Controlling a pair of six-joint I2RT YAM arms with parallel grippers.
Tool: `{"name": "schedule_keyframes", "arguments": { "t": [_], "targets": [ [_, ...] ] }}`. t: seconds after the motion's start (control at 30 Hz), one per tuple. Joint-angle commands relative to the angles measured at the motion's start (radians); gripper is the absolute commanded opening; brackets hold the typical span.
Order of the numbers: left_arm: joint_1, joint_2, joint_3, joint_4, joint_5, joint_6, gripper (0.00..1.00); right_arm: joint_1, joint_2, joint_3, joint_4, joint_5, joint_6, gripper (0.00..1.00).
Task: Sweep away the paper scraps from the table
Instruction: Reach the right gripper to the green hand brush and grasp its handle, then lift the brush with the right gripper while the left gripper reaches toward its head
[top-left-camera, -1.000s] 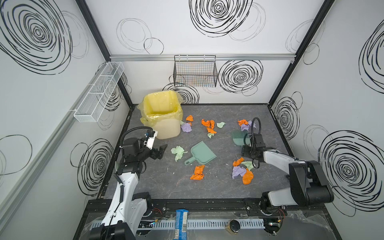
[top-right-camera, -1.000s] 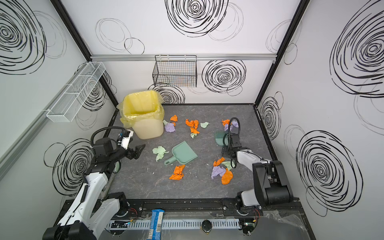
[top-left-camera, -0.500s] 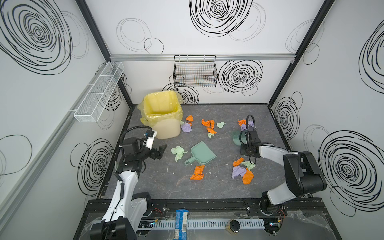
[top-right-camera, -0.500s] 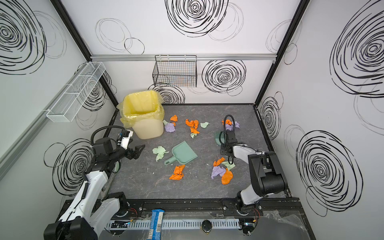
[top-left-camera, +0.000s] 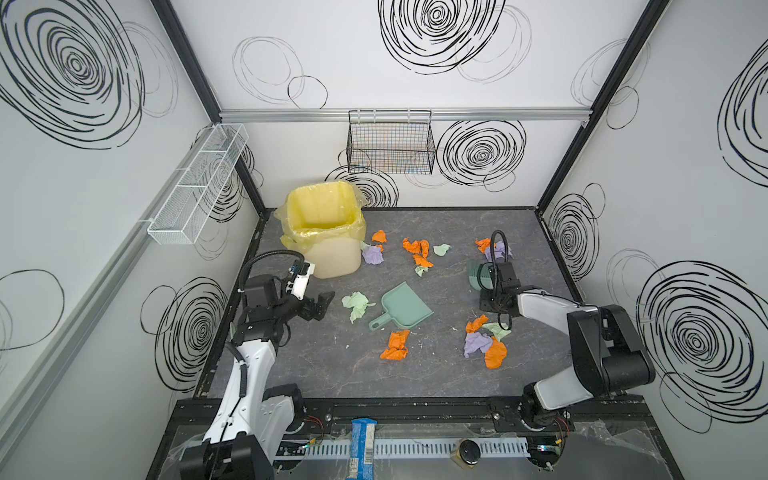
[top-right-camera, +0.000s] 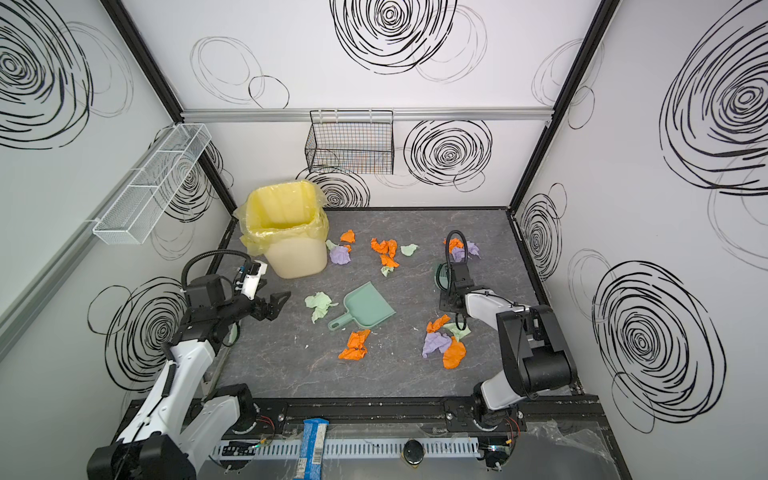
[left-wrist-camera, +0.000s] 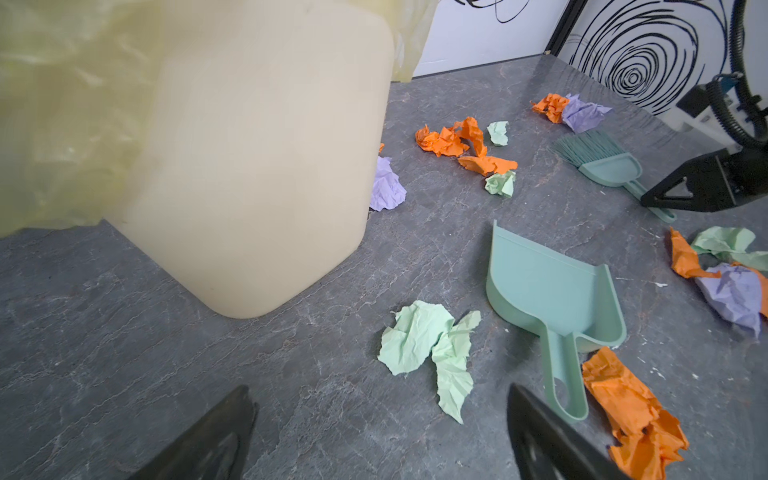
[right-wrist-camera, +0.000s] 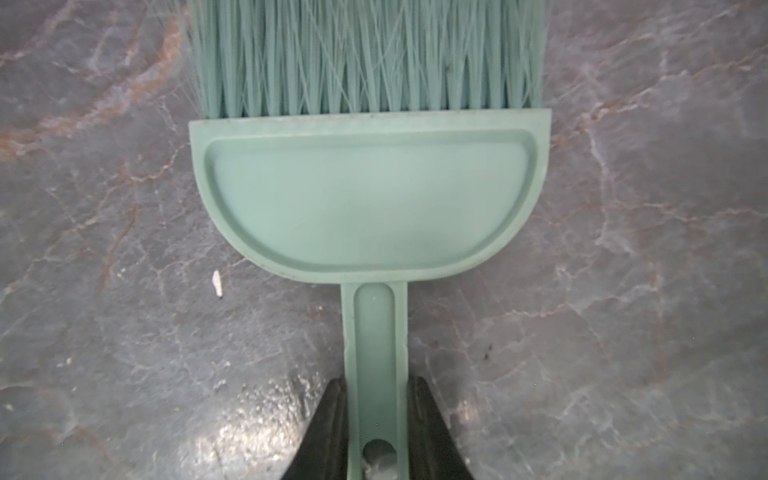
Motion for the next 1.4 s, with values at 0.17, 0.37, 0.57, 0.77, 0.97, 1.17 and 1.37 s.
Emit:
{"name": "schedule_keyframes", "arguments": {
  "t": [0.17, 0.37, 0.57, 0.77, 0.97, 1.17, 1.37],
  "targets": [
    [-0.029, 0.038, 0.209, -0.173, 0.150, 0.016, 0.99, 0.099, -0.171, 0.082, -0.220, 0.080, 0.027, 0.05],
    [-0.212, 0.125, 0.344, -0.234, 0.166, -0.051, 0.99, 0.220, -0.322, 0.164, -0.311, 0.132, 0.039, 0.04],
    [-0.442, 0.216, 0.390, -0.093, 0.179, -0.238, 0.98, 0.328, -0.461, 0.184, -0.305, 0.158, 0.079, 0.02],
    [-0.553, 0.351, 0.401, 0.191, 0.246, -0.461, 0.96, 0.411, -0.556, 0.154, -0.244, 0.176, 0.124, 0.00],
    [-0.628, 0.527, 0.505, 0.338, 0.282, -0.606, 0.90, 0.514, -0.570, 0.140, -0.191, 0.228, 0.161, 0.00],
    [-0.671, 0.608, 0.552, 0.437, 0.270, -0.709, 0.85, 0.601, -0.550, 0.151, -0.163, 0.281, 0.193, 0.00],
    [-0.711, 0.631, 0.584, 0.398, 0.236, -0.681, 0.82, 0.649, -0.494, 0.179, -0.147, 0.300, 0.203, 0.00]
  ]
}}
